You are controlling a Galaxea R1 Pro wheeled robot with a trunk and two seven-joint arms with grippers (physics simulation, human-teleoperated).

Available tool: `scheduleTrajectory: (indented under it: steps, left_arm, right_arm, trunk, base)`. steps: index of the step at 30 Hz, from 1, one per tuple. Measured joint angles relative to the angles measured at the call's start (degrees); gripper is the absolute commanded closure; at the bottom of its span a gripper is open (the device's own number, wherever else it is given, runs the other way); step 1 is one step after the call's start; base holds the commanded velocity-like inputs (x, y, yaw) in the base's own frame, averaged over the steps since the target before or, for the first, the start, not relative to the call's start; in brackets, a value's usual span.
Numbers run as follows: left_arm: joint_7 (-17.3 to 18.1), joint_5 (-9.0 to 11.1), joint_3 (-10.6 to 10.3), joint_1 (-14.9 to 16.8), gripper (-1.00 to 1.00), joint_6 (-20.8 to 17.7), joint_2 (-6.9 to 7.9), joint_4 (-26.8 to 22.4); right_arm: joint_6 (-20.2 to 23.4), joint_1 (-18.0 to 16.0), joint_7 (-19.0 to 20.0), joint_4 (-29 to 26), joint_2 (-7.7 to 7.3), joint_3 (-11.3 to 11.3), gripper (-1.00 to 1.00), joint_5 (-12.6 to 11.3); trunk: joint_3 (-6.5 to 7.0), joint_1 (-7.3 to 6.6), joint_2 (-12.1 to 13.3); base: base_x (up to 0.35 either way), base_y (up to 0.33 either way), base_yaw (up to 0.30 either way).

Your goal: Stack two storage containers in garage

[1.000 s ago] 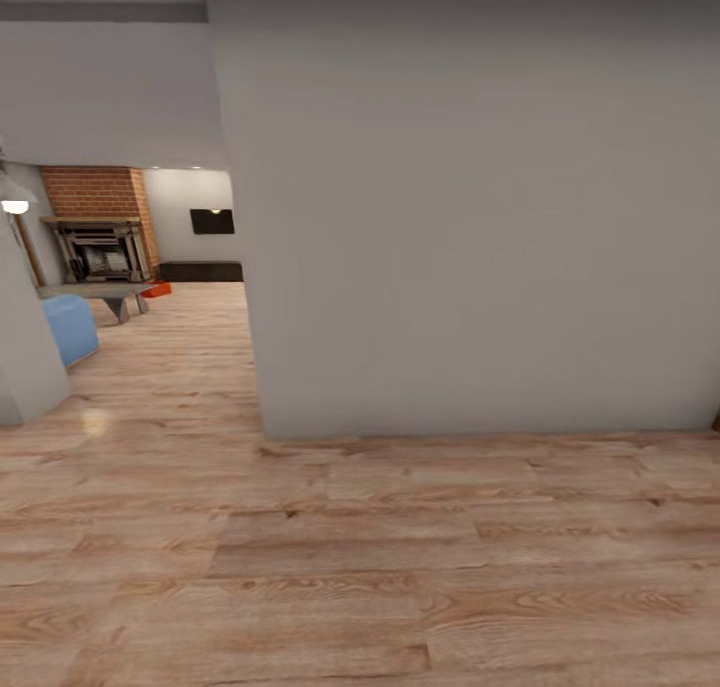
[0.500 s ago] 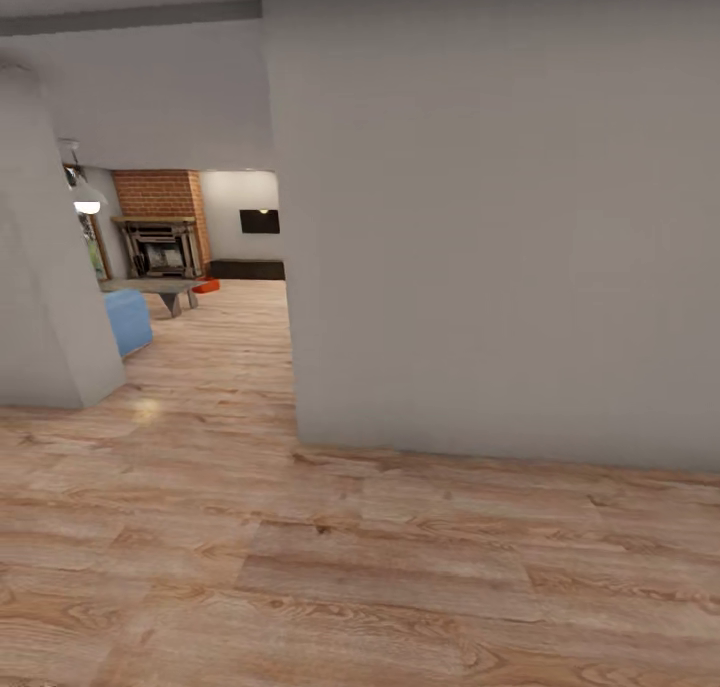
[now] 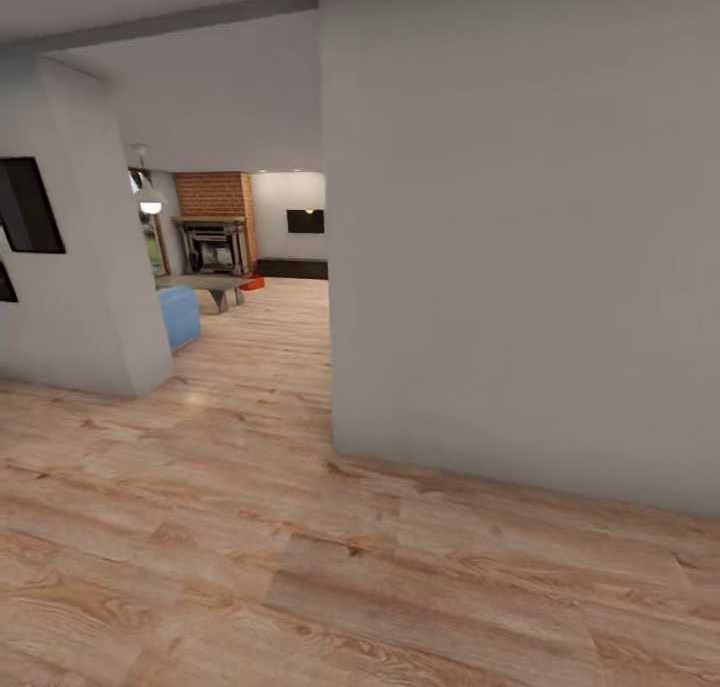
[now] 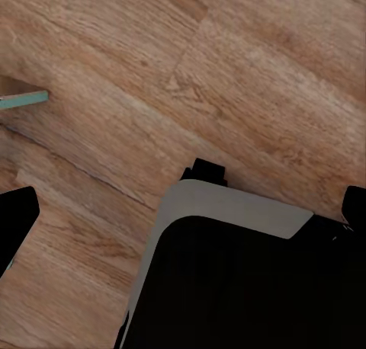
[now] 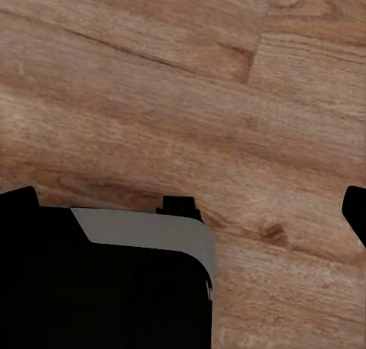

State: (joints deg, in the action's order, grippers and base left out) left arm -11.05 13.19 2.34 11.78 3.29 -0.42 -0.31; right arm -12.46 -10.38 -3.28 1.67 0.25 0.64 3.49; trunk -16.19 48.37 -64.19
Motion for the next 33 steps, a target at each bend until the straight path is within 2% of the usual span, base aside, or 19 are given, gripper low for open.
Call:
scheduleTrajectory:
  steps: [33]
  left_arm:
    - [0.0, 0.0, 0.0, 0.0, -1.0, 0.0, 0.03, 0.0]
  right_arm:
    - [0.1, 0.0, 0.0, 0.0, 0.0, -0.1, -1.0, -0.1]
  trunk:
    - [0.0, 0.0, 0.0]
  base:
    - [0.321, 0.0, 0.273]
